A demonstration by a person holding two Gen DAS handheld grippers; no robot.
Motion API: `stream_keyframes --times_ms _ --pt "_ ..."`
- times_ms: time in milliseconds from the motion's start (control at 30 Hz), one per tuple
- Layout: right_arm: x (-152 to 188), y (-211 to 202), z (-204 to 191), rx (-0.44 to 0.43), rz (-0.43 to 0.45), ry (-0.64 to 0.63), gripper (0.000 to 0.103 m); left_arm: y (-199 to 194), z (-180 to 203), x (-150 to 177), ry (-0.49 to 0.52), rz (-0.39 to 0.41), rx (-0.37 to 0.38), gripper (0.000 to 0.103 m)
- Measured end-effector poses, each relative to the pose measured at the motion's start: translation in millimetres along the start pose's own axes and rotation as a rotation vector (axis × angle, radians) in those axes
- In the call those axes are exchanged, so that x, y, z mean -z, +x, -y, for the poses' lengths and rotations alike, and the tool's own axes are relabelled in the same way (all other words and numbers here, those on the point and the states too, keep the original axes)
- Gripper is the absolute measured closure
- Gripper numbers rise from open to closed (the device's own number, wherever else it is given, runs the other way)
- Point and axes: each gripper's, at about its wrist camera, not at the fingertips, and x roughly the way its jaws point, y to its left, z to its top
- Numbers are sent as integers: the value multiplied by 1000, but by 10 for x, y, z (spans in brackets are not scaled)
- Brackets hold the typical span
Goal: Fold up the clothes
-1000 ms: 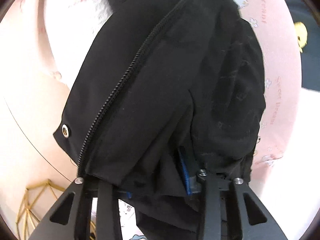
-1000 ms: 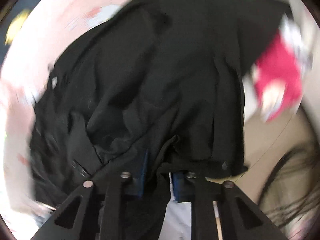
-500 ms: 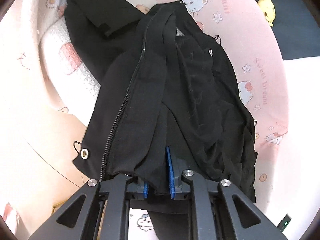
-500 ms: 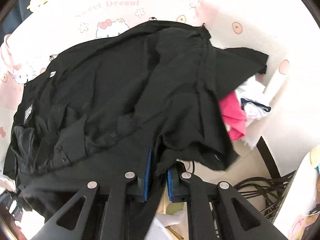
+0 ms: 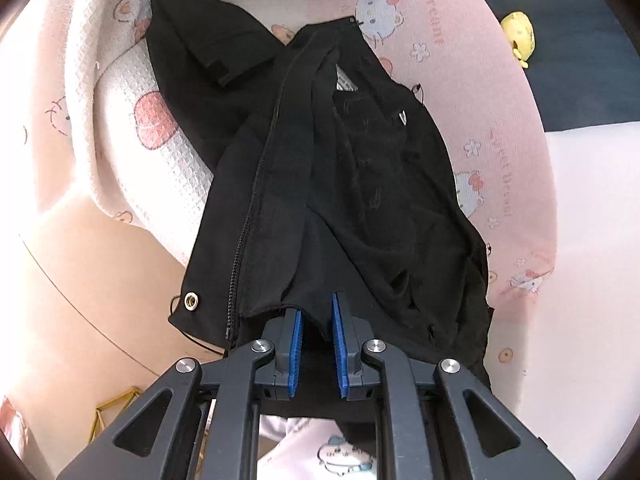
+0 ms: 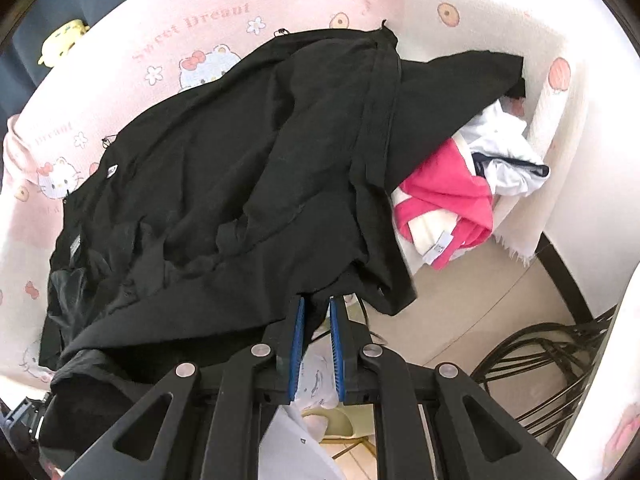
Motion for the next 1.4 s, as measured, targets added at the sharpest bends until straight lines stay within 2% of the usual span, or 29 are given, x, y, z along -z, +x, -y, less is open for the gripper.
stream_keyframes --times_ms 133,200,300,333,367,400,433,467,500,600,800,1067,1267,1400 --pt "-72 22 112 -20 -6 38 92 -35 -68 57 -2 -36 46 91" --pt "-88 -14 151 -19 -8 48 92 12 75 20 -4 -60 63 91" --pt "-131 -79 208 -51 16 36 91 -46 225 21 68 -69 43 90" --pt "-145 -98 223 -58 27 28 87 -65 275 21 93 -73 36 90" --pt "-160 -124 233 -69 41 12 74 -85 325 21 117 -76 30 89" --pt "-171 -141 237 -77 55 0 66 -104 375 21 141 -79 23 82" --pt "-183 -158 241 -85 69 -13 52 -103 431 23 164 -85 12 62" --pt "-191 -180 233 -87 83 -31 47 -67 494 30 186 -94 -3 47" --pt "-199 -203 225 -89 97 -49 46 -44 552 48 211 -97 -11 26" --pt "-217 -236 151 -92 104 -110 43 -10 674 102 262 -86 -9 25" --pt "-211 -258 -40 -103 106 -239 39 258 773 163 315 -169 -65 25" --pt "-84 -154 -409 53 99 -604 39 304 931 241 578 -173 -220 25" --pt "-7 -126 -867 44 121 -844 39 551 1066 313 750 -236 -281 25" --pt "191 0 -1140 64 137 -1063 39 699 1168 515 956 -263 -355 25"
